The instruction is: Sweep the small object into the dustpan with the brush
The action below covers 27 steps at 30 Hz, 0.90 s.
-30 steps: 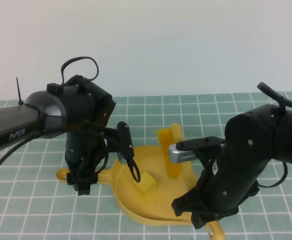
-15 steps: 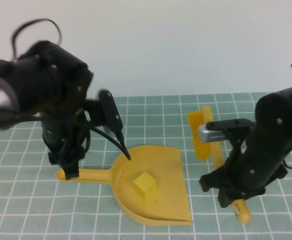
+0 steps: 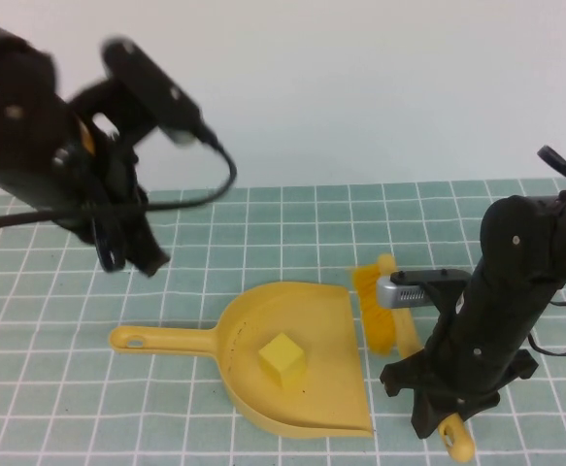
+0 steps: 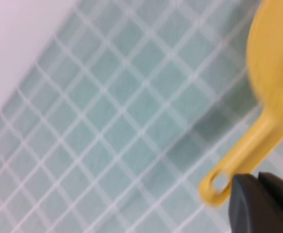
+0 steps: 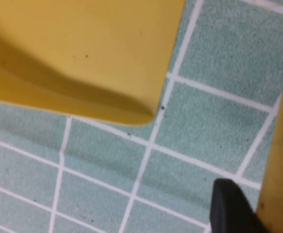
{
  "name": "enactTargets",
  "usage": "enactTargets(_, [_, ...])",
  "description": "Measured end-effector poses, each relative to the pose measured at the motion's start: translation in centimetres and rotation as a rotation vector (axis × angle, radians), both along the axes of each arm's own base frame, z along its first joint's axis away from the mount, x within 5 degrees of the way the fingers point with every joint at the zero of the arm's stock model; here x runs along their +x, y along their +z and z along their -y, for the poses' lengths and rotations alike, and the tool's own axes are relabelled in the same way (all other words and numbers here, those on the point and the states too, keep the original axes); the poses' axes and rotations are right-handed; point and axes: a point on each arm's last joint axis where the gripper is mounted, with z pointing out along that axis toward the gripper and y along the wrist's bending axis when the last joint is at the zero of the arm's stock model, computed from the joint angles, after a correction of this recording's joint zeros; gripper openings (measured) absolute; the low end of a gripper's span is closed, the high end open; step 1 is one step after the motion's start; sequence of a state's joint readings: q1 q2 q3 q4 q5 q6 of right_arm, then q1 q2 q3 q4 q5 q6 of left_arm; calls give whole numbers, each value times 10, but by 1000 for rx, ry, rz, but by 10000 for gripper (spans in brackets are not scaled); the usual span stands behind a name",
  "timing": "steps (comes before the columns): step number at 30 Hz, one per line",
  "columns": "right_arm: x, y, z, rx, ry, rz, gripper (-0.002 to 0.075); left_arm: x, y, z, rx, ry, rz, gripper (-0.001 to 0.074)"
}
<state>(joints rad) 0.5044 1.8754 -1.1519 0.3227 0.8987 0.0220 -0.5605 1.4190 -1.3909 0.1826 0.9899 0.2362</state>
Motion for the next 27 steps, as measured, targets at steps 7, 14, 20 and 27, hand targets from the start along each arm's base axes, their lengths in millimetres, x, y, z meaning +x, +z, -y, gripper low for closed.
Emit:
enactTargets(7, [1,-1,2,-24,-4,10,233,-21,36,-4,-240,21,124,0])
enactTargets(14, [1,-2,4,-44,-20,8,364,-39,57,-8,-372,9,170,0])
enactTargets(20, [-1,-2,11,-127,6,-17,373,-53,68,-17,-464,23,256,0])
enactTargets(27, [-11,41,28,-192,7,75,357,-59,48,-18,-545,25,295,0])
